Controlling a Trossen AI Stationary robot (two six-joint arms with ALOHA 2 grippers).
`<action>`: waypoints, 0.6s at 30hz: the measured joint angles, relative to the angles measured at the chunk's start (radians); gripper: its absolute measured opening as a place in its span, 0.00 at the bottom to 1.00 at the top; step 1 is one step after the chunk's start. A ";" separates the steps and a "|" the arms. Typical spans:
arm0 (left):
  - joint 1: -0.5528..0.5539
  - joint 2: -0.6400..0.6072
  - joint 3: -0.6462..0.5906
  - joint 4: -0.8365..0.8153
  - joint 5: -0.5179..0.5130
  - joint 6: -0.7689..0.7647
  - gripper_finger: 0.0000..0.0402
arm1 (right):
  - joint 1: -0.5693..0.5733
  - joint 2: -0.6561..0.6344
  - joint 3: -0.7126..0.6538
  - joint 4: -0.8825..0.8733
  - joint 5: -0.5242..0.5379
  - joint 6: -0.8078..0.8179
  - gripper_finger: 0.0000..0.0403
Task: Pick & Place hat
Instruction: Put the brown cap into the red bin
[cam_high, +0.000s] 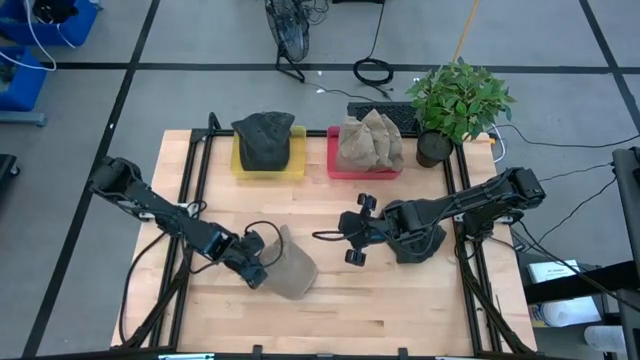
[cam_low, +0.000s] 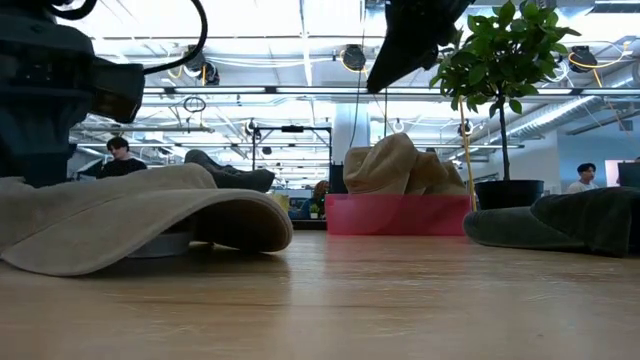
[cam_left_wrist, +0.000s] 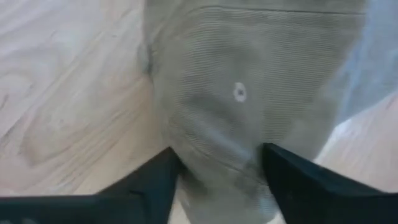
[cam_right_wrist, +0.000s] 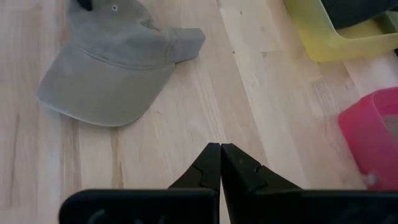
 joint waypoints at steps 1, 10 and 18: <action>0.000 0.000 0.000 0.008 0.000 0.010 0.50 | 0.000 0.000 0.000 0.005 0.000 0.000 0.00; 0.003 -0.019 0.058 -0.029 0.027 0.107 0.04 | 0.000 0.000 0.000 0.146 0.002 -0.010 0.00; 0.012 -0.030 0.283 -0.394 0.053 0.243 0.02 | 0.000 0.001 -0.001 0.229 0.025 0.023 0.08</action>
